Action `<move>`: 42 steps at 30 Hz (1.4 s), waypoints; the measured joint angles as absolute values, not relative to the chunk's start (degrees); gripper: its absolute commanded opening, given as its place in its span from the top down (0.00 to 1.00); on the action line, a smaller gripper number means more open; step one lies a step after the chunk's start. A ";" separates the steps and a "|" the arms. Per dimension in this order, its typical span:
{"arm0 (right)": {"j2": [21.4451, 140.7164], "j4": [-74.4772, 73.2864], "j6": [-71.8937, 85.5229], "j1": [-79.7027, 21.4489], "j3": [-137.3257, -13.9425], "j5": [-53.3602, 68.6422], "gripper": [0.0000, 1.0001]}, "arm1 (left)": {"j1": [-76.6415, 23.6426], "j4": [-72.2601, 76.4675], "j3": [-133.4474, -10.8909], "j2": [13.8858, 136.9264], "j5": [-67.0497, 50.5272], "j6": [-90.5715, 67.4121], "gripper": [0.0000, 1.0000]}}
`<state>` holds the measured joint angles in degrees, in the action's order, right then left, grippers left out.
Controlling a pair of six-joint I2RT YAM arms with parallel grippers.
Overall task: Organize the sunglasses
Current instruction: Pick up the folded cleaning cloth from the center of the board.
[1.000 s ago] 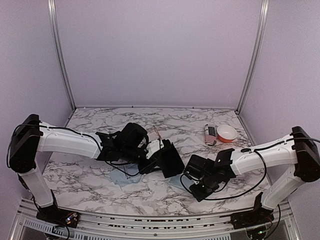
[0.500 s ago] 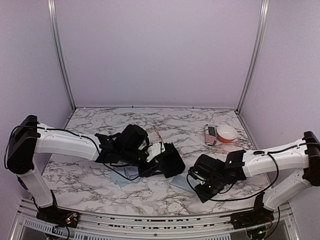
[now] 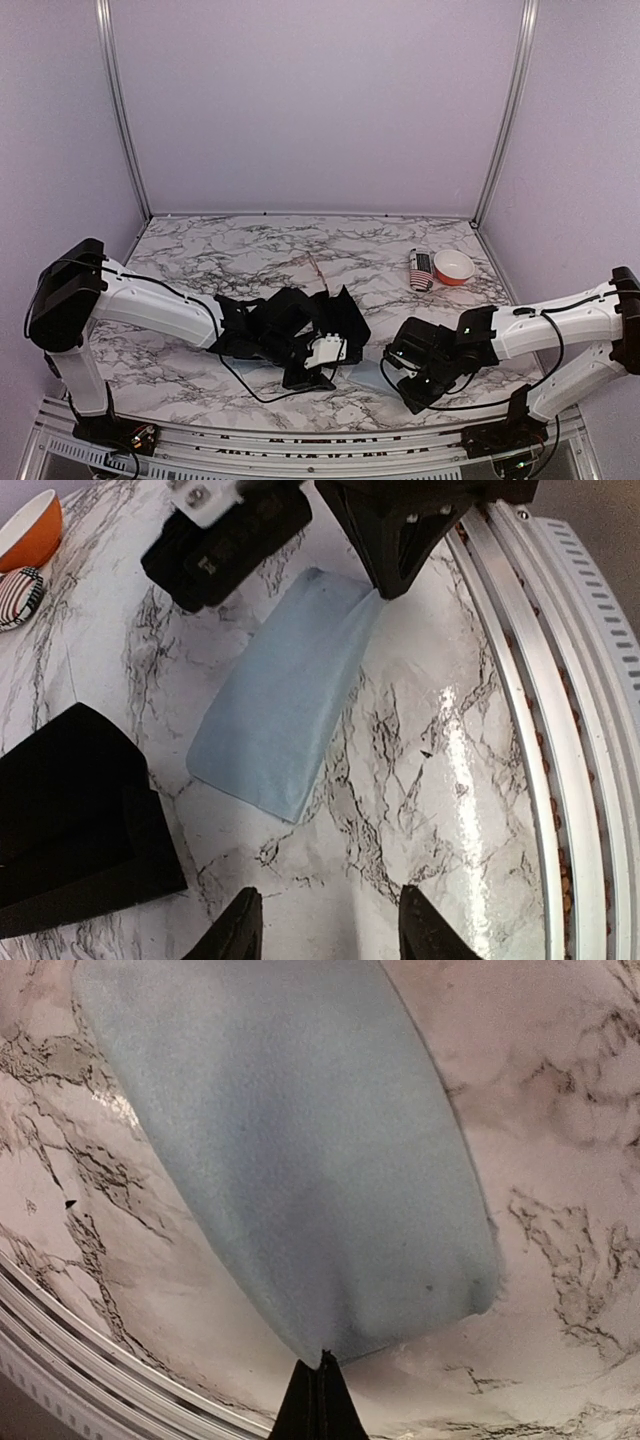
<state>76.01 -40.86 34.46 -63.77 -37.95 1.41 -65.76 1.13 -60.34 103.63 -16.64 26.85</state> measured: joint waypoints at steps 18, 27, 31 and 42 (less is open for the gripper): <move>75.05 -40.73 34.50 -63.79 -36.38 1.83 1.00 | -66.81 10.33 -61.04 113.08 -15.84 33.43 0.65; 75.00 -40.56 34.50 -63.79 -36.12 1.80 1.00 | -66.87 12.56 -62.35 114.87 -16.27 35.16 0.72; 75.00 -40.56 34.50 -63.79 -36.10 1.80 1.00 | -66.92 13.21 -62.83 115.55 -17.02 35.79 0.75; 75.00 -40.56 34.50 -63.79 -36.10 1.80 1.00 | -67.44 13.85 -63.29 116.29 -17.89 36.73 0.90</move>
<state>75.00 -40.56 34.50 -63.79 -36.10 1.80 -67.44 13.85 -63.29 116.29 -17.89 36.73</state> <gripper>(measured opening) 0.006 0.147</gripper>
